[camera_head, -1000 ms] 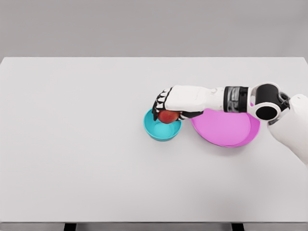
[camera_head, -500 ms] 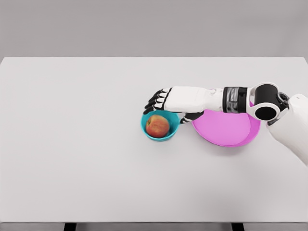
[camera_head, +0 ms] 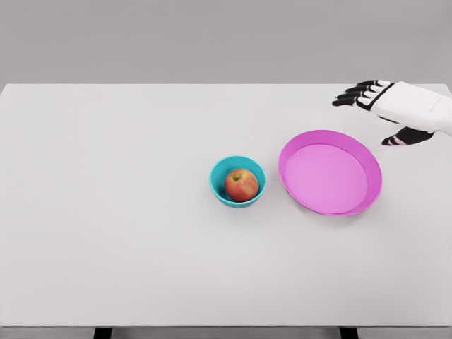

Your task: Put the apple from the pink plate into the blue bowl with your right arm

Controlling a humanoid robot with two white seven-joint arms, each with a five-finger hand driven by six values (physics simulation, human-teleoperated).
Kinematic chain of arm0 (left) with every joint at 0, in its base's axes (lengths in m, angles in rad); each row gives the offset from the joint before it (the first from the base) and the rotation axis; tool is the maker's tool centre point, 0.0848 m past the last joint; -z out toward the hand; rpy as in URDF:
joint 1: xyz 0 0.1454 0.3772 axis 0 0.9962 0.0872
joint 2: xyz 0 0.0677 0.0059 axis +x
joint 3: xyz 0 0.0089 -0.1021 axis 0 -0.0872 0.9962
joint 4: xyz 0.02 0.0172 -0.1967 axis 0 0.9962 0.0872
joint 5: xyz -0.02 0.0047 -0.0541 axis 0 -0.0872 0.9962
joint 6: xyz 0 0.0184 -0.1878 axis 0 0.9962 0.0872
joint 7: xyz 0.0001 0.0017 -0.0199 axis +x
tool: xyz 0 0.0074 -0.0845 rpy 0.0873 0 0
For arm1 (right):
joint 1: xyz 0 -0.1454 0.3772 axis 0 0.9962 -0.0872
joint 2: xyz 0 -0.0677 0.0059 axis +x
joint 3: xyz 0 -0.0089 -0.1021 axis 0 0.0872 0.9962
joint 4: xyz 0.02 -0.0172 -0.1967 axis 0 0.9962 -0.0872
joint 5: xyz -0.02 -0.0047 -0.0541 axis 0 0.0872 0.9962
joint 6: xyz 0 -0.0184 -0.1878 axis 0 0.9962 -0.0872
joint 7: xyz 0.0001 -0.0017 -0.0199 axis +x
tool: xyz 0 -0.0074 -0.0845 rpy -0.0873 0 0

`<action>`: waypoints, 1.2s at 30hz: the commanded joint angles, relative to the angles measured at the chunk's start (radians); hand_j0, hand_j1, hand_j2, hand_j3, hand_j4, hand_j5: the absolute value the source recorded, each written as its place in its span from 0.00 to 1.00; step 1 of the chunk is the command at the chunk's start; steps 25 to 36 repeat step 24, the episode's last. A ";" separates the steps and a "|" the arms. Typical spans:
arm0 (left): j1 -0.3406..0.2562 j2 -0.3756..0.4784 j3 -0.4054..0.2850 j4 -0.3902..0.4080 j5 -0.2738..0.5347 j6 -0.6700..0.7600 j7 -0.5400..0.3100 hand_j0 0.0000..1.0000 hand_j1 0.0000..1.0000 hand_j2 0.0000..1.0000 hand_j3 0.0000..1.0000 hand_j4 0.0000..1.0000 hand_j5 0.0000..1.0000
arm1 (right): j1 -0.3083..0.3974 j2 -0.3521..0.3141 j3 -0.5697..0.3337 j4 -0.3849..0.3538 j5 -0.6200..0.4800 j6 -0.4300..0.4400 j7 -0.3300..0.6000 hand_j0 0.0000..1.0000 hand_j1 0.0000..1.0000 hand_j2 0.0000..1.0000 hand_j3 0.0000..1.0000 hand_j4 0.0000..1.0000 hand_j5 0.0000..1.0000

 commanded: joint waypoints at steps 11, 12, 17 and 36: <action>0.000 0.000 -0.001 0.001 0.000 0.000 0.000 1.00 1.00 1.00 1.00 1.00 1.00 | 0.100 0.175 -0.164 0.021 -0.004 0.003 -0.001 1.00 1.00 1.00 1.00 1.00 1.00; 0.000 0.000 0.000 -0.001 0.000 0.000 0.000 1.00 1.00 1.00 1.00 1.00 1.00 | 0.100 0.175 -0.164 0.021 -0.004 0.003 -0.001 1.00 1.00 1.00 1.00 1.00 1.00; 0.000 0.000 0.000 0.001 0.000 0.000 0.000 1.00 1.00 1.00 1.00 1.00 1.00 | 0.104 0.175 -0.164 0.021 -0.003 0.003 -0.001 1.00 1.00 1.00 1.00 1.00 1.00; -0.005 0.000 -0.001 -0.004 0.003 -0.002 -0.002 1.00 1.00 1.00 1.00 1.00 1.00 | 0.104 0.177 -0.165 0.021 -0.001 0.003 -0.001 1.00 1.00 1.00 1.00 1.00 1.00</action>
